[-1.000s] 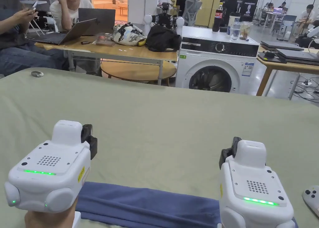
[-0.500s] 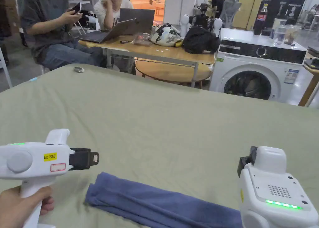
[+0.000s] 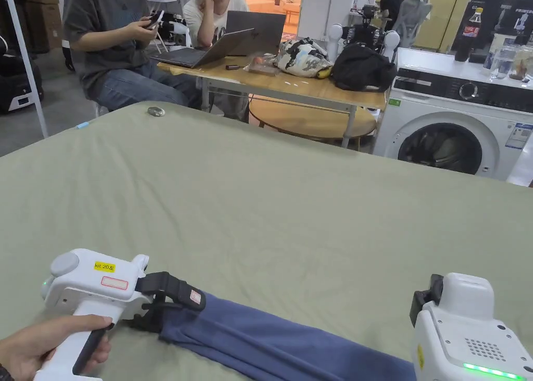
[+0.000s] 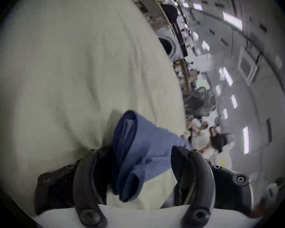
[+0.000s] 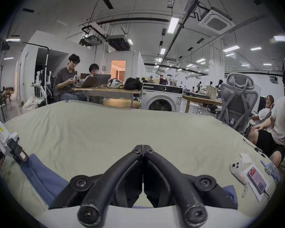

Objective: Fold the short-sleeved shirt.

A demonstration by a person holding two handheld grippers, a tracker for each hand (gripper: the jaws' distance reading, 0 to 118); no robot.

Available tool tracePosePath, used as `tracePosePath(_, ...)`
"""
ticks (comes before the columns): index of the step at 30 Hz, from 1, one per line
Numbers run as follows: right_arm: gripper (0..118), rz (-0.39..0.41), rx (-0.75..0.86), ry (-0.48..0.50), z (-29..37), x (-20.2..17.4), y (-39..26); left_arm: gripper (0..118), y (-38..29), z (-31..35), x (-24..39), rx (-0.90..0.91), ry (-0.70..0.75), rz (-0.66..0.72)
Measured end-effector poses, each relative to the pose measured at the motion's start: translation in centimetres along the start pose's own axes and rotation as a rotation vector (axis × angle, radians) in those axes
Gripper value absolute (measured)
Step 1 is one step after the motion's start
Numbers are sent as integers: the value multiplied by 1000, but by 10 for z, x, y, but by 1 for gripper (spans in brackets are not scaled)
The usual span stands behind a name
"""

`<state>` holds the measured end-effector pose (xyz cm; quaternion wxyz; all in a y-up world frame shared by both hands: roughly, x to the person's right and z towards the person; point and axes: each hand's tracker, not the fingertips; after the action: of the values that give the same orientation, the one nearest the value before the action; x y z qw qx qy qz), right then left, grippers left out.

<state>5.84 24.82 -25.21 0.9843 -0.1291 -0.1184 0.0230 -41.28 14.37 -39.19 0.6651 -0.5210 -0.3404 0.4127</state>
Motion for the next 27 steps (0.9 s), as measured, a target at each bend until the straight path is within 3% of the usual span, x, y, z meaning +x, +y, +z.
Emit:
tracePosePath(4,0,-1,-13,-6,-2,3,-3,60,13,-9,-20,-29,-25,-26)
tracePosePath(6,0,-3,-19,-8,-3,5,-4,16,13,-14,-24,-29,83,-12)
tracePosePath(7,0,-5,-23,-7,-3,7,-4,12,11,-14,-25,-14,49,-16)
tracePosePath(15,0,-5,-38,-13,-3,18,-6,7,-39,4,31,82,40,-58)
tracePosePath(21,0,-27,-30,-18,-7,24,-1,7,-23,48,39,163,-7,-57)
tracePosePath(27,0,-34,-29,9,-12,17,0,7,-12,96,42,228,117,-78)
